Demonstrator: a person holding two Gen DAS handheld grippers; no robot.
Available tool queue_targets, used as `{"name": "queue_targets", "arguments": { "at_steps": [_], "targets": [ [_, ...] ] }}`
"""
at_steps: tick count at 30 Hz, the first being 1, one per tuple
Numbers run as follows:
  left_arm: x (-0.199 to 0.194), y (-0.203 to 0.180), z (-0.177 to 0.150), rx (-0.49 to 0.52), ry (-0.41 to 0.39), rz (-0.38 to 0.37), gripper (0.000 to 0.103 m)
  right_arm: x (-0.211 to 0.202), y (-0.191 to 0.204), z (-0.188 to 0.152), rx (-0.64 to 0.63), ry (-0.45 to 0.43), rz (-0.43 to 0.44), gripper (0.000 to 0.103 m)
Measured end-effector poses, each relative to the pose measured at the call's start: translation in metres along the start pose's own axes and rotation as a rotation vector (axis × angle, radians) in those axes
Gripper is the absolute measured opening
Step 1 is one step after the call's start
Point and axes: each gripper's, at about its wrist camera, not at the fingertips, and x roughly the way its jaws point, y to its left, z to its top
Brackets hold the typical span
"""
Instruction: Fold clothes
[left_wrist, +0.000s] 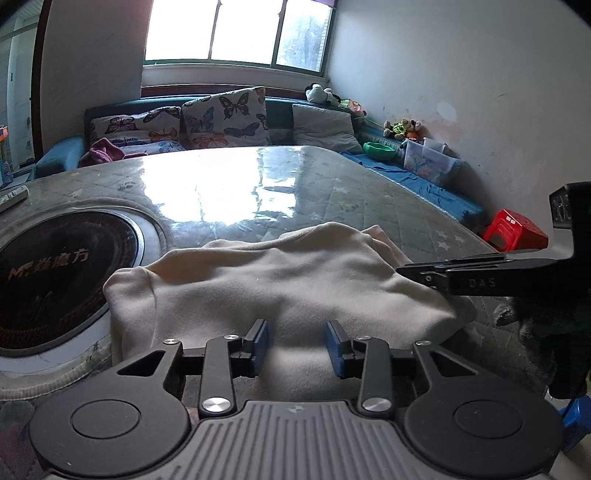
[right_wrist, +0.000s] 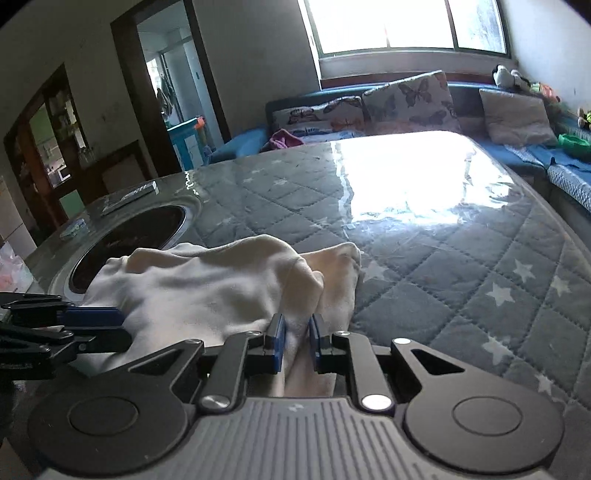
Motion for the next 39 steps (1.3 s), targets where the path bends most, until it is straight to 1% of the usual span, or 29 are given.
{"name": "queue_targets", "arguments": {
  "at_steps": [2, 6, 7, 9, 13, 16, 20, 22, 24, 25, 27, 29, 32, 34, 36, 39],
  "targets": [
    [-0.001, -0.001, -0.001, 0.005, -0.001, 0.006, 0.038, -0.001, 0.001, 0.001, 0.012, -0.008, 0.003, 0.003],
    [-0.004, 0.002, -0.005, 0.016, 0.001, 0.025, 0.038, -0.016, 0.018, 0.006, -0.092, -0.084, -0.083, 0.003],
    [-0.004, 0.003, -0.006, 0.016, 0.000, 0.028, 0.038, -0.019, 0.022, 0.009, -0.116, -0.092, -0.110, 0.003],
    [-0.005, 0.007, -0.008, 0.015, -0.002, 0.032, 0.038, -0.016, 0.027, 0.009, -0.168, -0.086, -0.150, 0.003],
    [-0.009, 0.015, -0.009, -0.019, -0.005, 0.033, 0.038, 0.004, 0.027, -0.003, -0.210, -0.044, -0.184, 0.003],
    [-0.014, 0.022, -0.006, -0.047, -0.010, 0.037, 0.038, 0.002, 0.026, 0.002, -0.200, -0.036, -0.175, 0.003],
    [-0.018, 0.033, 0.000, -0.078, -0.029, 0.058, 0.039, -0.011, 0.032, 0.011, -0.200, -0.071, -0.173, 0.003],
    [-0.017, 0.038, 0.003, -0.100, -0.031, 0.071, 0.039, -0.017, 0.037, 0.015, -0.191, -0.083, -0.116, 0.003],
    [-0.014, 0.044, 0.003, -0.117, -0.025, 0.089, 0.039, -0.015, 0.043, 0.015, -0.201, -0.068, -0.055, 0.003],
    [-0.013, 0.047, 0.003, -0.124, -0.021, 0.098, 0.038, -0.010, 0.045, 0.014, -0.207, -0.050, -0.044, 0.003],
    [-0.012, 0.053, 0.003, -0.137, -0.018, 0.107, 0.038, 0.002, 0.047, 0.010, -0.218, -0.011, -0.036, 0.003],
    [-0.013, 0.056, 0.002, -0.140, -0.013, 0.127, 0.039, 0.011, 0.046, 0.006, -0.230, 0.015, -0.050, 0.002],
    [-0.017, 0.061, 0.005, -0.150, -0.008, 0.121, 0.039, 0.008, 0.047, 0.013, -0.215, 0.005, -0.042, 0.003],
    [-0.018, 0.061, 0.011, -0.132, -0.024, 0.125, 0.039, 0.006, 0.048, 0.023, -0.224, -0.018, -0.048, 0.003],
    [-0.015, 0.061, 0.018, -0.125, -0.037, 0.127, 0.039, 0.012, 0.046, 0.032, -0.223, -0.025, -0.061, 0.003],
    [-0.006, 0.063, 0.029, -0.122, -0.042, 0.136, 0.039, 0.029, 0.039, 0.040, -0.208, -0.009, -0.070, 0.004]
  ]
}}
